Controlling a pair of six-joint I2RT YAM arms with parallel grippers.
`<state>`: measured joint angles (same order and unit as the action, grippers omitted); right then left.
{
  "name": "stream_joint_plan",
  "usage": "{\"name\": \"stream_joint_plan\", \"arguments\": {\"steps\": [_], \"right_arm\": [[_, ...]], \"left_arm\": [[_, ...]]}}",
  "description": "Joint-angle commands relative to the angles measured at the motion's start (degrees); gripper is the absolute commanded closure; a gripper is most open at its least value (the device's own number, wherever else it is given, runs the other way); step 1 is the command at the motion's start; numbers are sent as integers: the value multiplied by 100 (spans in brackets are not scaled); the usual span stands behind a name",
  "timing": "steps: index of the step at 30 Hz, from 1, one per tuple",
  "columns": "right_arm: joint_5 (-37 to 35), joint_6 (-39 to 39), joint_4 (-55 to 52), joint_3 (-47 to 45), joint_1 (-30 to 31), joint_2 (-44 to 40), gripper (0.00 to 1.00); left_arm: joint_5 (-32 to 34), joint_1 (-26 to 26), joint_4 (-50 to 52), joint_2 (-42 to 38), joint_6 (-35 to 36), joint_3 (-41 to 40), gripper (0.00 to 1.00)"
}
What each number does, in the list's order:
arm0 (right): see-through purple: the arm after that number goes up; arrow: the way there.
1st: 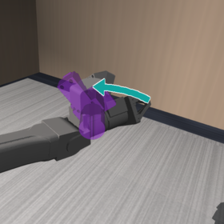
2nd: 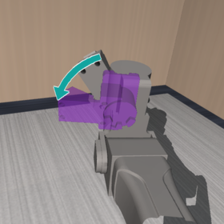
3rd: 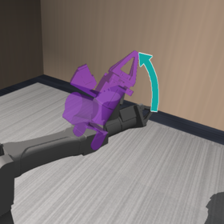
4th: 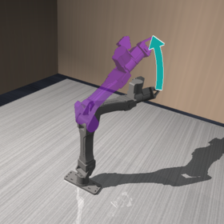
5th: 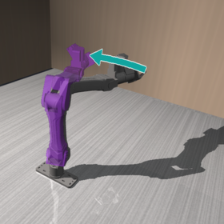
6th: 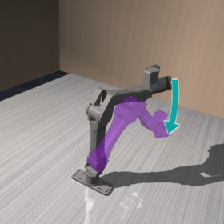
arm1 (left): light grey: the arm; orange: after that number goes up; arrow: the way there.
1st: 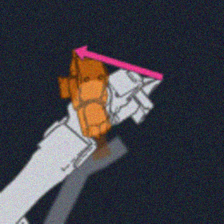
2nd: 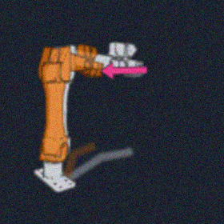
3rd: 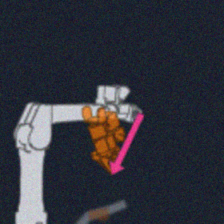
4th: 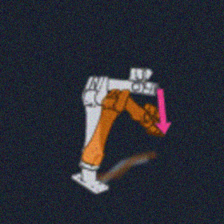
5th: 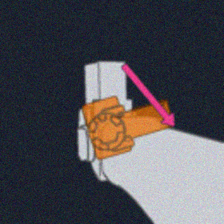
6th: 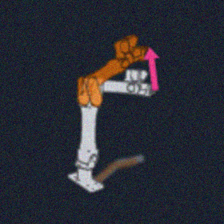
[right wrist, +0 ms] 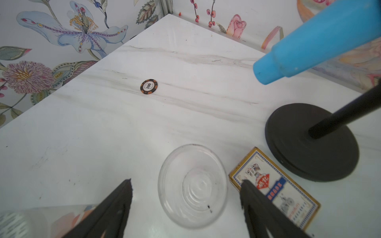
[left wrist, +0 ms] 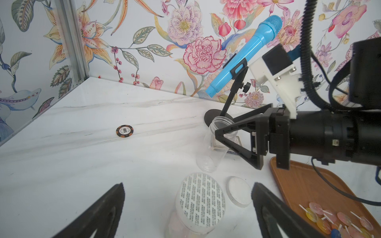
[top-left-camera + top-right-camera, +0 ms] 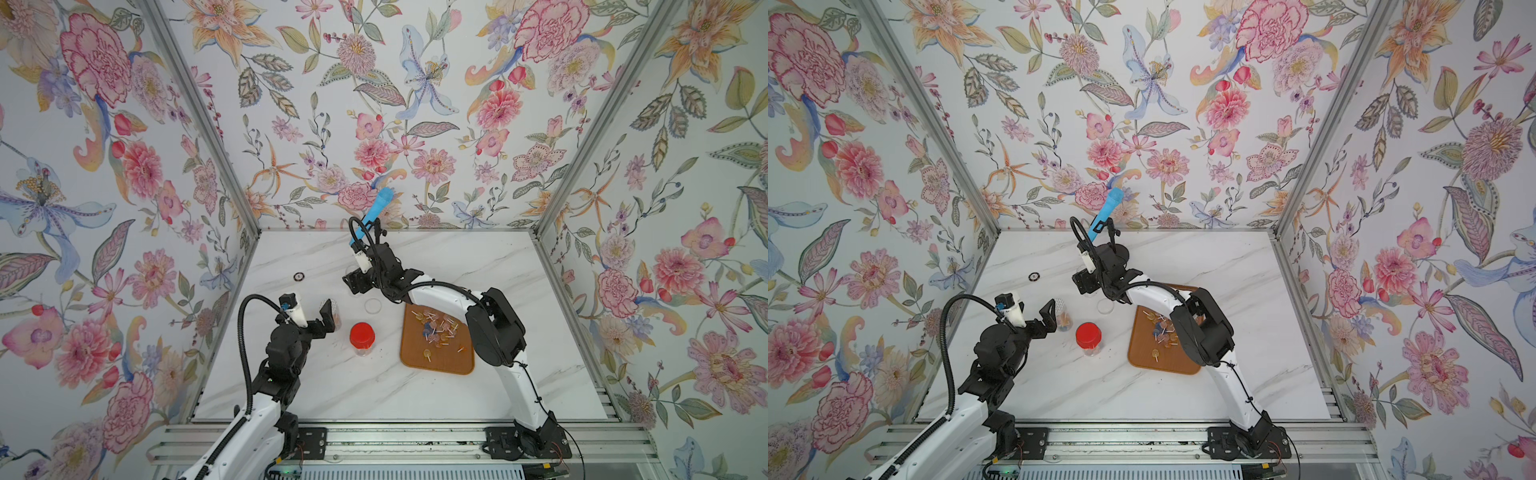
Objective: Pour the candies out of the jar
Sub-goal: Place the jar at the center of the board, then pick up the jar from the center of the board.
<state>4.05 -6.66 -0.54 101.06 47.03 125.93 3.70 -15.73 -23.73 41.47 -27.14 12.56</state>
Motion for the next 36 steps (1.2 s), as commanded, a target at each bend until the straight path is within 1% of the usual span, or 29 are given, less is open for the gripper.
{"name": "stream_joint_plan", "arguments": {"steps": [1, 5, 7, 10, 12, 15, 20, 27, 36], "right_arm": [[44, -212, -285, -314, 44, -871, 14], [325, -471, -889, -804, 86, -1447, 12], [352, -462, -1106, -1090, 180, -1724, 12], [160, -493, -1339, -1487, 410, -2094, 12], [-93, -485, -1644, -1577, 624, -2216, 12], [-244, -550, -2028, -1578, 923, -2224, 11], [-517, -717, -2214, -1710, 1312, -2152, 8], [-782, -911, -2239, -1883, 1457, -1940, 7], [-946, -907, -2231, -1813, 1620, -1586, 8]], "left_arm": [[116, 78, -70, -60, -196, -174, 1], [53, 97, -222, 12, -309, -400, 1], [18, 109, -266, 90, -327, -411, 1], [-12, 123, -311, 246, -376, -405, 1], [7, 137, -295, 368, -430, -358, 1], [17, 136, -229, 486, -521, -268, 1], [202, 141, -36, 537, -688, -256, 1], [298, 132, -132, 595, -907, -254, 1], [255, 138, -137, 634, -798, -254, 1]]}}
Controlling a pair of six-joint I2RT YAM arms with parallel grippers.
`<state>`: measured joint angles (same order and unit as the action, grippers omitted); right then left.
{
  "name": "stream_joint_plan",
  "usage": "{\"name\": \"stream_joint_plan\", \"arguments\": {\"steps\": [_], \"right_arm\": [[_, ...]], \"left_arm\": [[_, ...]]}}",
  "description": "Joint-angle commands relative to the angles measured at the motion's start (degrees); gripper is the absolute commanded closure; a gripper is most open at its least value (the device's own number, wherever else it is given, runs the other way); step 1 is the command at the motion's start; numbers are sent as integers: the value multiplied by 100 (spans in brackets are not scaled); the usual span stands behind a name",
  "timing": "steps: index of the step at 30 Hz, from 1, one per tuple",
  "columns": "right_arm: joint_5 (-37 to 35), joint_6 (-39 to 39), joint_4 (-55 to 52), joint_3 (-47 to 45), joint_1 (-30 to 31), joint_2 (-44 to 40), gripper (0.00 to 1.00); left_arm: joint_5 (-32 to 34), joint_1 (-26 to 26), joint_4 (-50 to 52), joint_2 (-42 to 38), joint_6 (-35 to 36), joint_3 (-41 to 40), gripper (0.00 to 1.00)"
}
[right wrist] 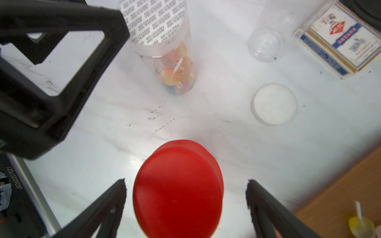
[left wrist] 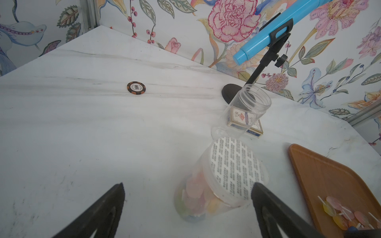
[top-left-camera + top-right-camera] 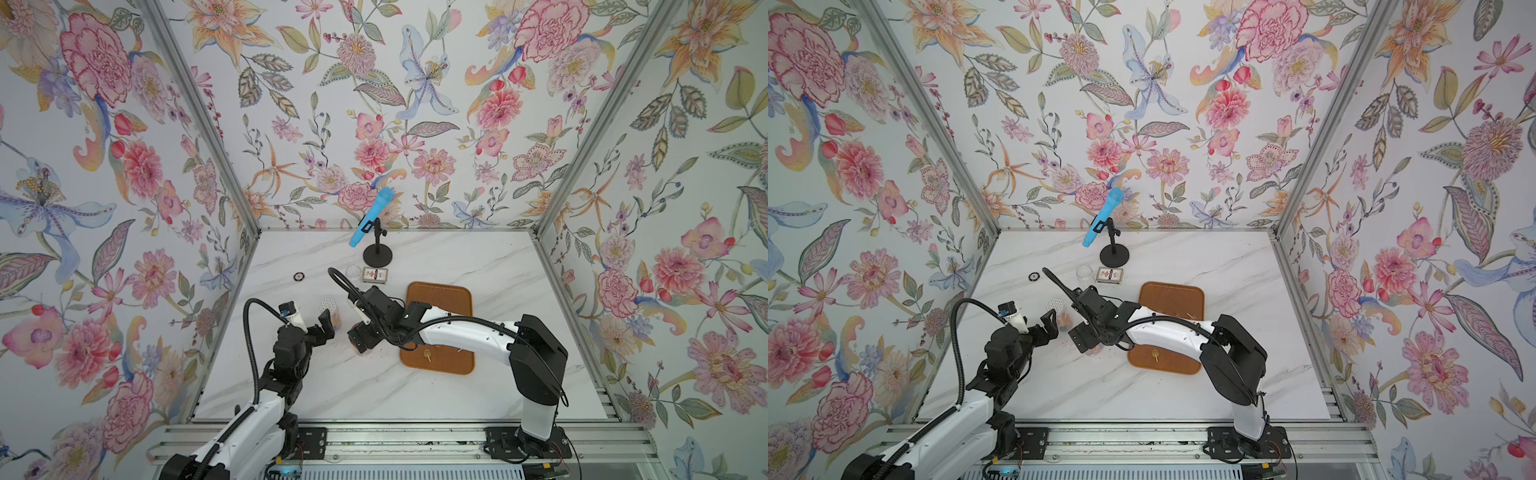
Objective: Pour the candies out of the jar
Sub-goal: Pick up the jar from the center of the board.
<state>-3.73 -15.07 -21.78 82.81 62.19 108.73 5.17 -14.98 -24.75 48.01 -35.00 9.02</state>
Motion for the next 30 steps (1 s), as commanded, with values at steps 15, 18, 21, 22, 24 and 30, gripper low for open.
{"name": "stream_joint_plan", "arguments": {"steps": [15, 18, 21, 22, 24, 30], "right_arm": [[-389, -214, -108, 54, 86, 290, 27], [-300, -325, -102, 55, 22, 281, 36], [-96, -405, -107, 25, -66, 239, 48], [-34, -422, -103, 5, -94, 217, 52], [136, -451, -66, -36, -163, 131, 57], [725, -547, -22, -210, -510, -342, 60]], "left_arm": [[154, 58, 269, -504, 291, 98, 1], [196, 60, 445, -538, 315, 100, 1], [211, 63, 577, -495, 310, 281, 1], [173, 57, 580, -478, 306, 290, 1], [48, 58, 561, -431, 314, 315, 1], [-734, 59, 243, -600, 407, 333, 1]]}}
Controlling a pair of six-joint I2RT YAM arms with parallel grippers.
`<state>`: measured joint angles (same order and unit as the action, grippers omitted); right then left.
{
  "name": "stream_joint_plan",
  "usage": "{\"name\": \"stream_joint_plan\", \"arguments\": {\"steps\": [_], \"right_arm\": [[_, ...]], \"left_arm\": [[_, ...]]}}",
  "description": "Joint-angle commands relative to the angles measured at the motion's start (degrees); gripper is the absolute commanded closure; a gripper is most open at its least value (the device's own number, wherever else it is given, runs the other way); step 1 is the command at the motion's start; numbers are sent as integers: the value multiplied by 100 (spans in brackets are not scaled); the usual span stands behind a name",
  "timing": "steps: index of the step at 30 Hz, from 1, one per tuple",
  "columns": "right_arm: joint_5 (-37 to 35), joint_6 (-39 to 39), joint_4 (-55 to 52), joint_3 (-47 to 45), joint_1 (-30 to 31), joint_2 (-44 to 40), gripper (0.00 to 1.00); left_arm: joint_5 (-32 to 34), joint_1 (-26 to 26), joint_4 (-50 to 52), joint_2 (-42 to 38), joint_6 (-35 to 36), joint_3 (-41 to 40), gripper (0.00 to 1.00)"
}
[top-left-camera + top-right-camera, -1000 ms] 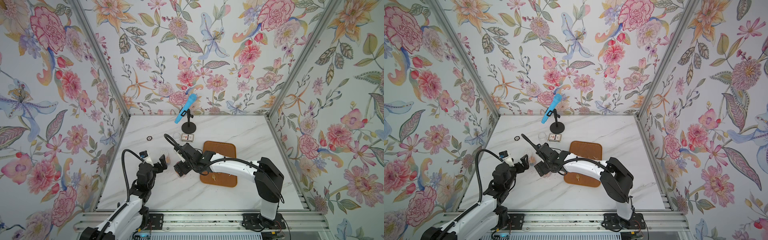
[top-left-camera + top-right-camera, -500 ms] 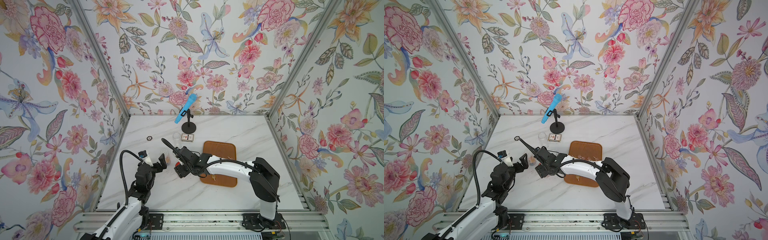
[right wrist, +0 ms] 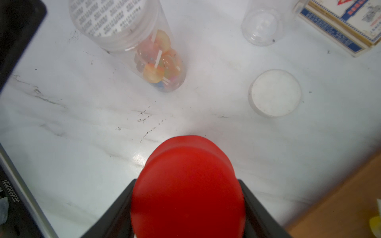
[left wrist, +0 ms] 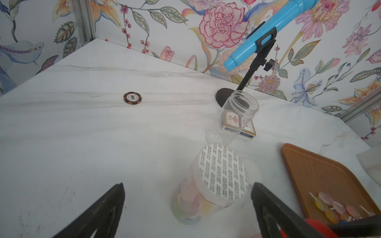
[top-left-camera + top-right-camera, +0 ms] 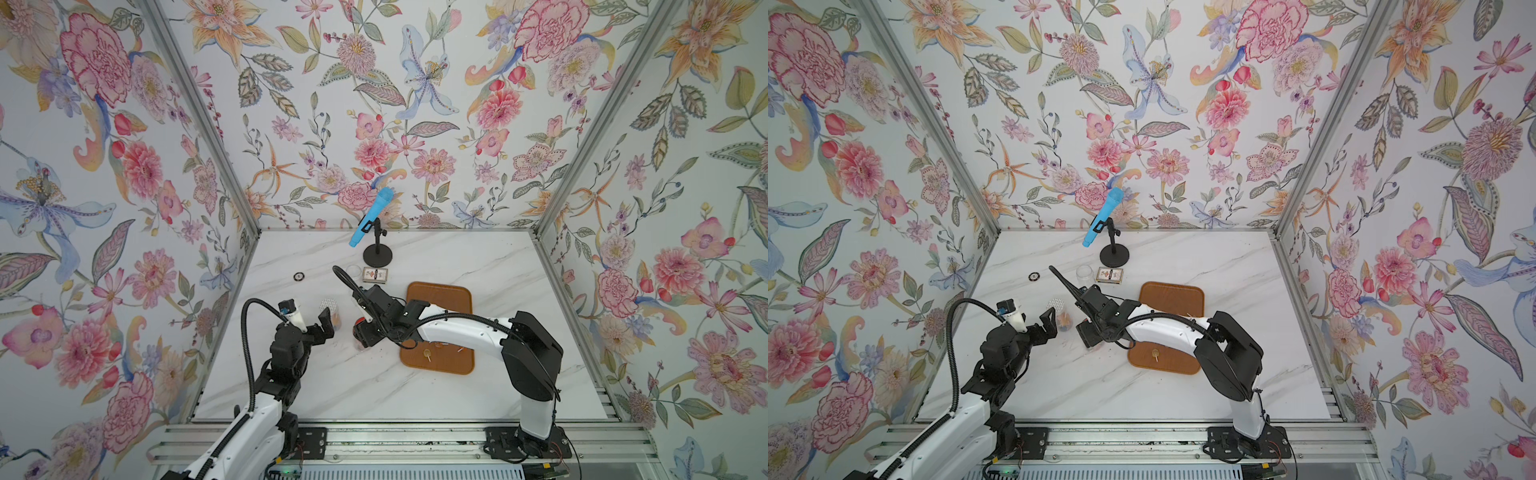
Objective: Pour the candies out of the jar
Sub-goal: Pick up the jar from the center of the board.
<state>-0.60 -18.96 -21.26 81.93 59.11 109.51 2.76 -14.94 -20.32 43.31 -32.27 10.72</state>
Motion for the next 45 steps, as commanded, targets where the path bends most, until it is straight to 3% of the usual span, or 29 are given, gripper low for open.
{"name": "stream_joint_plan", "arguments": {"steps": [1, 7, 12, 19, 25, 29, 35, 45], "right_arm": [[573, -182, -72, -177, -302, -539, 60], [2004, -320, -78, -466, -1375, -1401, 62], [2839, -257, -350, -106, -2147, -1883, 62], [3531, -152, -748, 689, -2903, -2127, 63], [3769, 139, -1305, 1496, -2995, -1993, 63], [3942, 256, -1635, 1822, -2985, -1940, 63], [4227, 292, -1747, 1787, -2903, -2090, 64], [4259, 288, -1803, 1725, -2741, -2110, 65]], "left_arm": [[-639, 57, -269, -169, 142, 171, 1], [-1605, 61, -1066, -78, 116, 332, 1], [-2617, 21, -2454, 696, 5, 526, 1], [-3095, -561, -3039, 1734, 564, 1462, 1], [-3827, -1111, -3000, 2494, 1261, 2340, 1], [-3642, -1404, -2509, 2706, 2016, 2732, 1], [-3579, -1491, -2274, 2912, 2603, 3081, 1], [-3687, -1581, -2135, 3190, 2831, 3358, 5]]}}
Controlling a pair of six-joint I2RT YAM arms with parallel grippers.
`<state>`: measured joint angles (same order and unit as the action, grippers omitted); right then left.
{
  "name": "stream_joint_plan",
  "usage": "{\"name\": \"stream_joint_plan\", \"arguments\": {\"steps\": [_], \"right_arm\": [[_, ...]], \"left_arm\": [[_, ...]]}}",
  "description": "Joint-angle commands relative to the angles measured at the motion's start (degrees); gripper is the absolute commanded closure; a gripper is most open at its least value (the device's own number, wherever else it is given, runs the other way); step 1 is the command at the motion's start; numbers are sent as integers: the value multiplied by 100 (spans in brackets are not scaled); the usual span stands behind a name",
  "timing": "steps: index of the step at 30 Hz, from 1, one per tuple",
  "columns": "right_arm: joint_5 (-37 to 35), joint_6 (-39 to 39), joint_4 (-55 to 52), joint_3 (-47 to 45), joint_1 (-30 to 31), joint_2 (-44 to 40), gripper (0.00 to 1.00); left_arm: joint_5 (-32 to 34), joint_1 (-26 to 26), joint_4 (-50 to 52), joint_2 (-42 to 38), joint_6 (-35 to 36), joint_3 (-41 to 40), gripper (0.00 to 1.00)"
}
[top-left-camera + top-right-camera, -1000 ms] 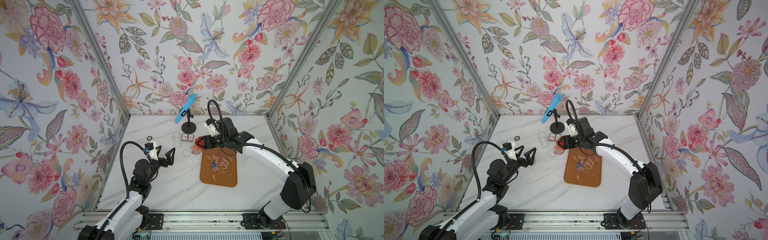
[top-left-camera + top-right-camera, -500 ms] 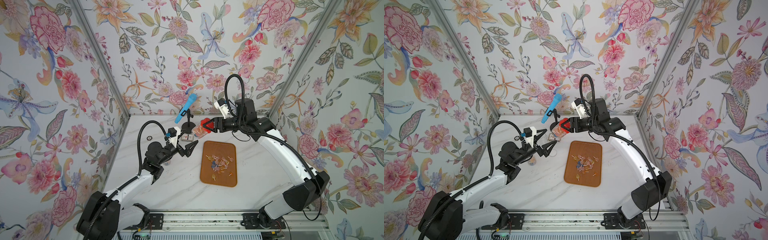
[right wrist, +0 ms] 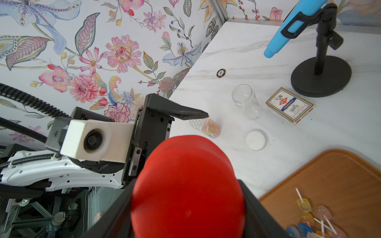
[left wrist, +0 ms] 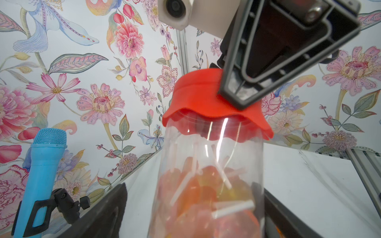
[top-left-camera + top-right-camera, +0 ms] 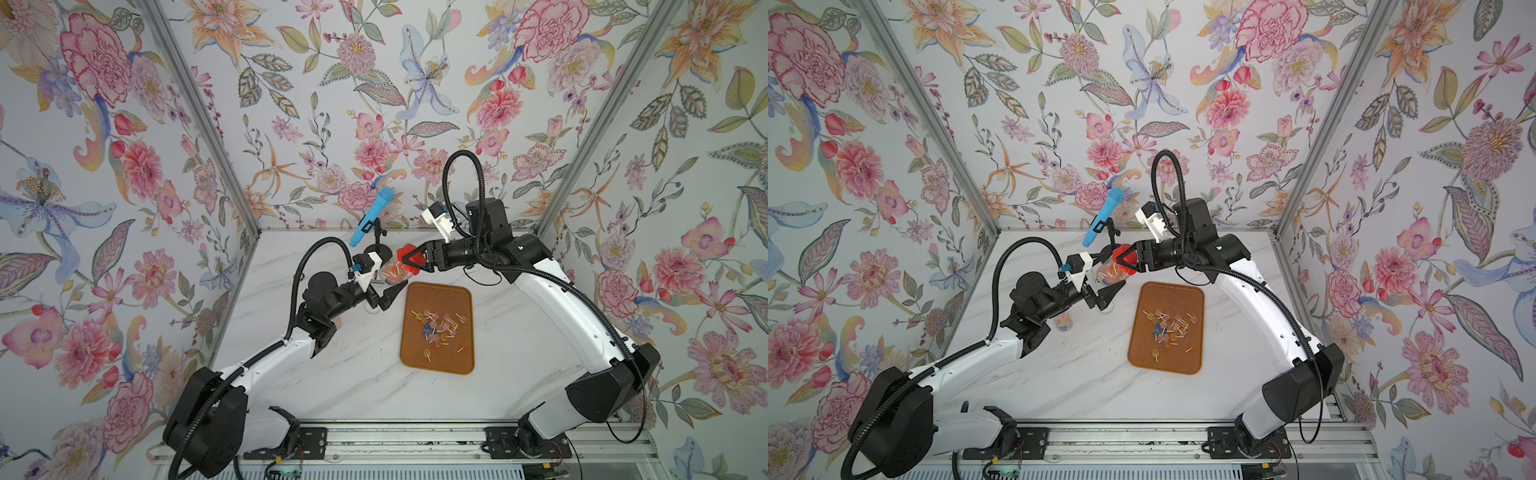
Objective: Pour the candies out of the jar
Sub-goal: Pick up the jar from the center of the board.
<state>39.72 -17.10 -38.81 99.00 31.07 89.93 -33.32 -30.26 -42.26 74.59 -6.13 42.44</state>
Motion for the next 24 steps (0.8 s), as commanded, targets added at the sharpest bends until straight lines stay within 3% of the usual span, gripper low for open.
{"name": "stream_joint_plan", "arguments": {"steps": [1, 24], "right_arm": [[229, 107, -48, 14, 71, -143, 65], [45, 189, -57, -47, 88, -13, 66]], "left_arm": [[-74, -58, 56, 58, 218, 178, 6], [19, -81, 103, 65, 156, 352, 28]]}}
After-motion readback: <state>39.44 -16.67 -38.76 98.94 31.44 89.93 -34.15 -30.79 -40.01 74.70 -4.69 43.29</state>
